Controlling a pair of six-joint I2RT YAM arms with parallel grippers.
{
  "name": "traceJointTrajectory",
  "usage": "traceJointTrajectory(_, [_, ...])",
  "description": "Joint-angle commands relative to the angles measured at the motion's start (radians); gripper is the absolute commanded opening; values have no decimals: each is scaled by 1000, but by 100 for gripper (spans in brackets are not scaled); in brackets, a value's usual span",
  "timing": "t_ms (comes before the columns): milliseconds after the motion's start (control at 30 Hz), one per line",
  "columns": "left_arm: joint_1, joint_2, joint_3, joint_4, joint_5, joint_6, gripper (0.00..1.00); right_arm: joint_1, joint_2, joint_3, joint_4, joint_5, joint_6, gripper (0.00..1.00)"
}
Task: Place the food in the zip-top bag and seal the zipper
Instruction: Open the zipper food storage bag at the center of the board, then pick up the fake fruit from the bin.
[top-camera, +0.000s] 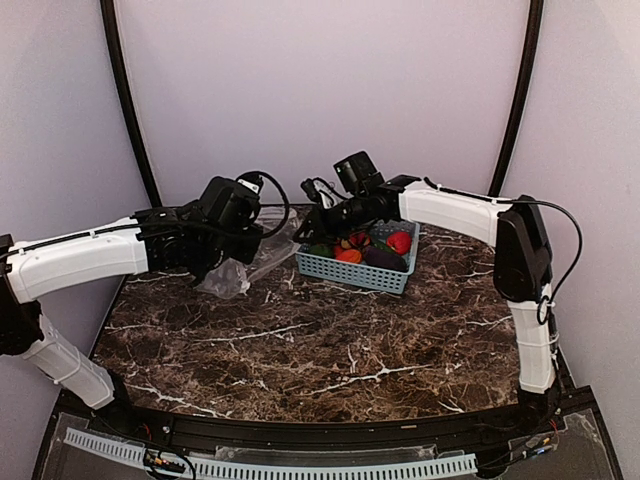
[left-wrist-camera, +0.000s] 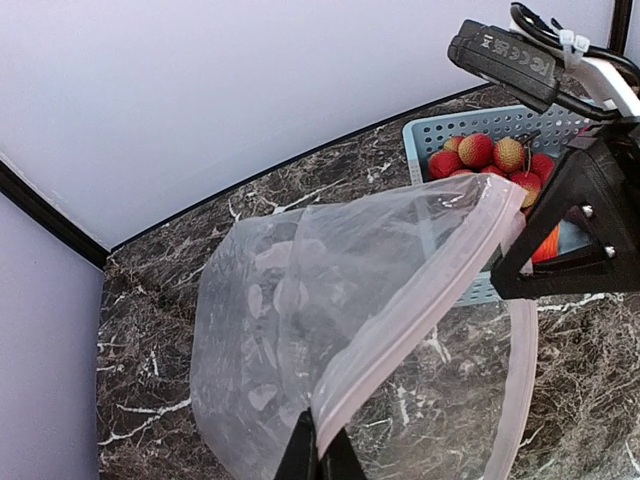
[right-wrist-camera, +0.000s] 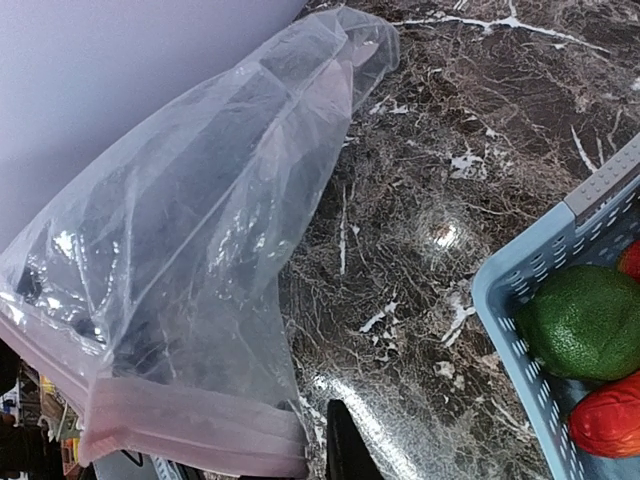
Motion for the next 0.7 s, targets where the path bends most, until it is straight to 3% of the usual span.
traceJointTrajectory(0, [6, -15, -19, 5, -23, -28, 1, -17, -85, 5, -23, -55, -165, 15])
traceJointTrajectory(200, [35, -24, -70, 56, 44, -35, 1, -144, -159, -18, -20, -483, -287, 34])
traceJointTrajectory(300, [68, -30, -100, 74, 89, -57, 1, -255, -174, -19, -32, -589, -337, 37])
traceJointTrajectory(467, [96, -43, -123, 89, 141, -66, 1, -396, -151, 24, -102, -404, -554, 32])
traceJointTrajectory(667, [109, -66, -136, 101, 165, -49, 1, -421, -54, 94, -209, -61, -836, 27])
